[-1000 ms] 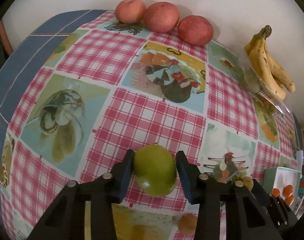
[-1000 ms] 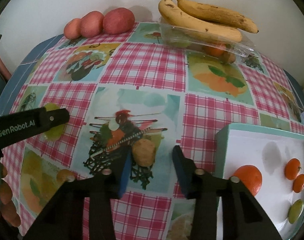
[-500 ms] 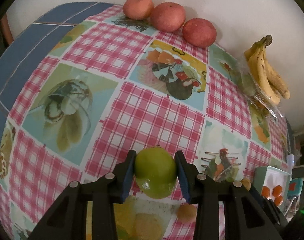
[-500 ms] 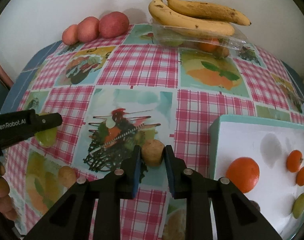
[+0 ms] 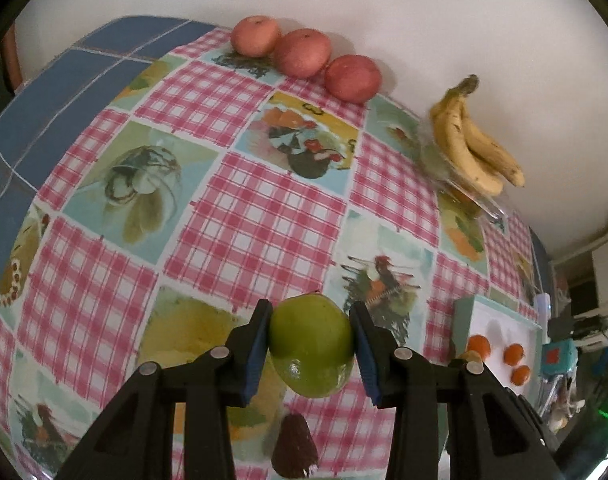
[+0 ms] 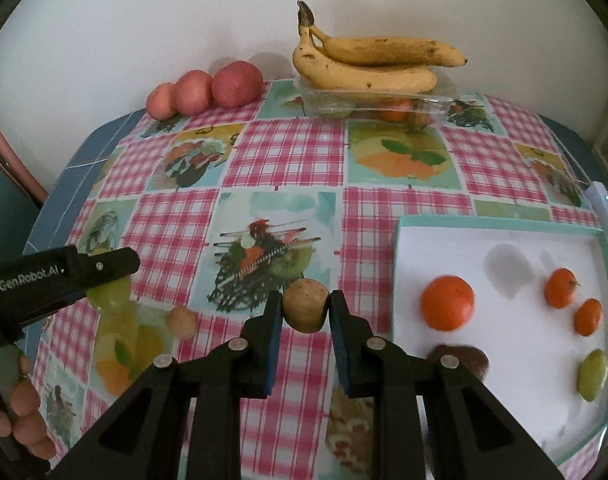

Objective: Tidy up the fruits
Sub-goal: 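Carry the pear in the left tool while the right tool carries the brown fruit to the tray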

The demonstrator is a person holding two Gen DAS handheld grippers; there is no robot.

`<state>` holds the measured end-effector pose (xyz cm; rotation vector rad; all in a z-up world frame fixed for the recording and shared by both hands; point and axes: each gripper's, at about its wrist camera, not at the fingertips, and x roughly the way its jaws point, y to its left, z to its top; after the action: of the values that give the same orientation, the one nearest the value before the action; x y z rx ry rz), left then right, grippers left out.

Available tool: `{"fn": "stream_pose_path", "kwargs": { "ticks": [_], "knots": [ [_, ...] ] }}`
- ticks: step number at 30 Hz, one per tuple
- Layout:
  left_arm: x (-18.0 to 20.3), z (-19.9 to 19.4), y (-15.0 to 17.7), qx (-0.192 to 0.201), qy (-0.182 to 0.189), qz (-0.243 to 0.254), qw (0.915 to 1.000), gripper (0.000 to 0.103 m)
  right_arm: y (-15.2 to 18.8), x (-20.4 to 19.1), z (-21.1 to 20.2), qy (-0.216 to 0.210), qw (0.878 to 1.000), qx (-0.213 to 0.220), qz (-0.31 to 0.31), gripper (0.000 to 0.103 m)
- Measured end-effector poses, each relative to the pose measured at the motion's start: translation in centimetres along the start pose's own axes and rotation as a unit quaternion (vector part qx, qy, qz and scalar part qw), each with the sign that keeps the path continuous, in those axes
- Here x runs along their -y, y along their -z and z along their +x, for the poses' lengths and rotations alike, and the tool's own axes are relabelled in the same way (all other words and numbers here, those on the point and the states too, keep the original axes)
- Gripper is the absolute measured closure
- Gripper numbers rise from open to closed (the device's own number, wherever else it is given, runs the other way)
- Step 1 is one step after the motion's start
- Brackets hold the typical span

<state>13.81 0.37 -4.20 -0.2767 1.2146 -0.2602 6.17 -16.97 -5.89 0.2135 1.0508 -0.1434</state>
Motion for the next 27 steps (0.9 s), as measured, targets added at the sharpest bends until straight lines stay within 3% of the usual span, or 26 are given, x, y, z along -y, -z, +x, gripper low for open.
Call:
{"fn": "stream_pose_path", "kwargs": {
  "ticks": [8, 16, 27],
  "knots": [
    [1.6, -1.6, 3.0, 0.008, 0.001, 0.026, 0.9996, 0.061, 2.3, 1.1, -3.2, 0.0, 1.0, 0.008, 0.016, 0.079],
    [3.3, -2.7, 3.8, 0.024, 0.0, 0.057, 0.9981, 0.061, 3.0, 3.0, -5.5, -0.004, 0.999, 0.023, 0.045, 0.079],
    [9.4, -1.9, 6.5, 0.001, 0.025, 0.149, 0.9886, 0.061, 2.7, 11.7, -5.7, 0.039, 0.988, 0.01, 0.151, 0.079]
  ]
}}
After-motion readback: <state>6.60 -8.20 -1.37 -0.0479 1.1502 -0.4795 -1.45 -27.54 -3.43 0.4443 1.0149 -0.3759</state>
